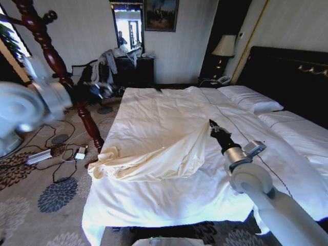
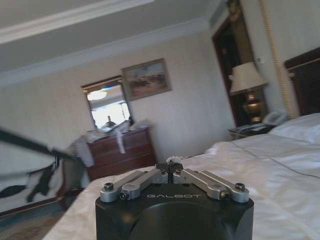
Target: Pick up the clothes from the bed and hang them on the clothes hanger.
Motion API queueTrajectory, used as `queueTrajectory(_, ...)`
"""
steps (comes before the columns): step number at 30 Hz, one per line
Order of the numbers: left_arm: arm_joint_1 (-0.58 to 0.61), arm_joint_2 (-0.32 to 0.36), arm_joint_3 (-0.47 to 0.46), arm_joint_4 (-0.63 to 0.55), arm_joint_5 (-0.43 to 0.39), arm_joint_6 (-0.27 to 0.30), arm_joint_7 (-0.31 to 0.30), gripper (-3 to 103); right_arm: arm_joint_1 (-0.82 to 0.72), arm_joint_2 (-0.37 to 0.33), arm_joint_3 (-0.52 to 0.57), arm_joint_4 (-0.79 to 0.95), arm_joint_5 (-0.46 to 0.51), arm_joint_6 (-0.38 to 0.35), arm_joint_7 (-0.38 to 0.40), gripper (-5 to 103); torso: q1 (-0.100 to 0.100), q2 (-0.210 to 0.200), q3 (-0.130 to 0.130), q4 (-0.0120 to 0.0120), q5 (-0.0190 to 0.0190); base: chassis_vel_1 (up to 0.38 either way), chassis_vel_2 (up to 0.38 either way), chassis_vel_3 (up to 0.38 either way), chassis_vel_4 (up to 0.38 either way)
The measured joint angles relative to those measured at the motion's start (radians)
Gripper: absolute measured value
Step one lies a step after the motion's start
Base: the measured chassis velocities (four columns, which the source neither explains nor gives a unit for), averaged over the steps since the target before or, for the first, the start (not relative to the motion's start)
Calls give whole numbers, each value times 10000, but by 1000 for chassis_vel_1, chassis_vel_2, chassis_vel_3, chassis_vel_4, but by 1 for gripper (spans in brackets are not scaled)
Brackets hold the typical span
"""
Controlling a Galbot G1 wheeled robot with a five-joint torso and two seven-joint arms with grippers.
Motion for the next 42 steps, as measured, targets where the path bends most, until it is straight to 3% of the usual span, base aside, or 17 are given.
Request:
queueTrajectory(4,835,-194,127,-402,475,83,1122,17,-52,-15,224,-67,155,-184,285,0,0,0,0,-10,3,0,0,0,0)
queueTrajectory(5,835,-194,127,-402,475,83,1122,17,-52,-15,224,-67,155,-184,285,0,0,0,0,-10,3,0,0,0,0)
queueTrajectory(6,1079,-262,164,-468,689,186,1574,17,-31,-30,244,-96,195,-184,286,0,1,0,0,-12,3,0,0,0,0)
queueTrajectory(10,1528,-365,198,-698,799,471,2309,17,136,-86,213,-292,191,-184,264,0,0,0,0,-3,-2,0,0,0,0)
queueTrajectory(19,1698,-733,480,-609,1412,599,2465,17,267,-58,52,-389,107,-145,71,0,0,0,0,-7,-4,0,0,0,0)
queueTrajectory(26,1694,-744,353,-492,1378,578,2468,17,263,58,-65,-465,-17,-117,23,0,0,-1,1,-7,0,0,0,0,0)
queueTrajectory(36,2292,-1210,702,-629,2133,576,2420,17,306,36,-7,-364,41,68,-214,0,1,-1,1,-10,-1,0,0,0,0)
queueTrajectory(42,2435,-1495,702,-77,2678,439,2298,17,172,29,57,-132,52,212,-349,0,0,-1,0,-6,-2,0,0,0,0)
